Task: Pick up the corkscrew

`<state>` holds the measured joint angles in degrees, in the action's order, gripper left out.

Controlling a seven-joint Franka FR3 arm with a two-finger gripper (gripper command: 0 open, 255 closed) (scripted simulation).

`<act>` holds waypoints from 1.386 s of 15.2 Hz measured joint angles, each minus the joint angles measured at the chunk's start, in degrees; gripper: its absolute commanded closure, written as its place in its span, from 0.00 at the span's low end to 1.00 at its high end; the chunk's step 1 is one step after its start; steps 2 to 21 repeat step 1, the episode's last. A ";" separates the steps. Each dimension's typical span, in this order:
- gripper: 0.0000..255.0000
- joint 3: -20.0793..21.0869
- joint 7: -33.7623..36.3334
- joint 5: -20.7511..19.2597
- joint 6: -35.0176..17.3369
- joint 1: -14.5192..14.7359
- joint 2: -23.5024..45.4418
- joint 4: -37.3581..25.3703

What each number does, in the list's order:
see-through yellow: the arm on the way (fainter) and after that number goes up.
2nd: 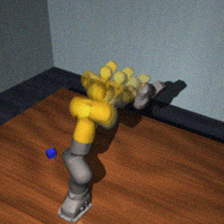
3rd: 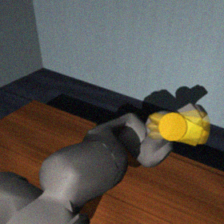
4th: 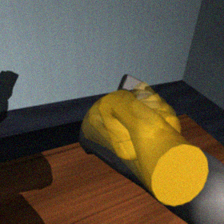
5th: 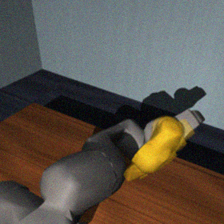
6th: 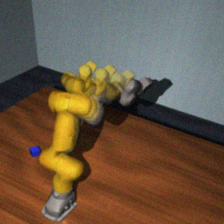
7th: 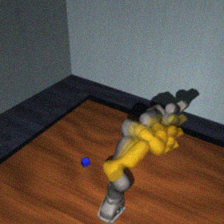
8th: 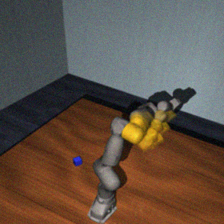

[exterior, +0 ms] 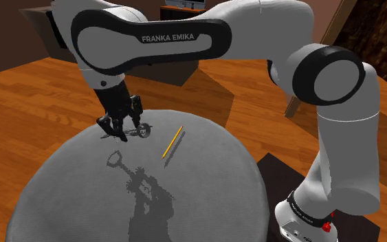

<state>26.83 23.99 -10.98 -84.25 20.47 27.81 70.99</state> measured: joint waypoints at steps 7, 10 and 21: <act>1.00 0.00 -0.05 -0.01 0.42 0.04 0.02 -0.45; 1.00 0.00 -0.05 -0.01 0.42 0.04 0.02 -0.45; 1.00 0.00 -0.05 -0.01 0.42 0.04 0.02 -0.45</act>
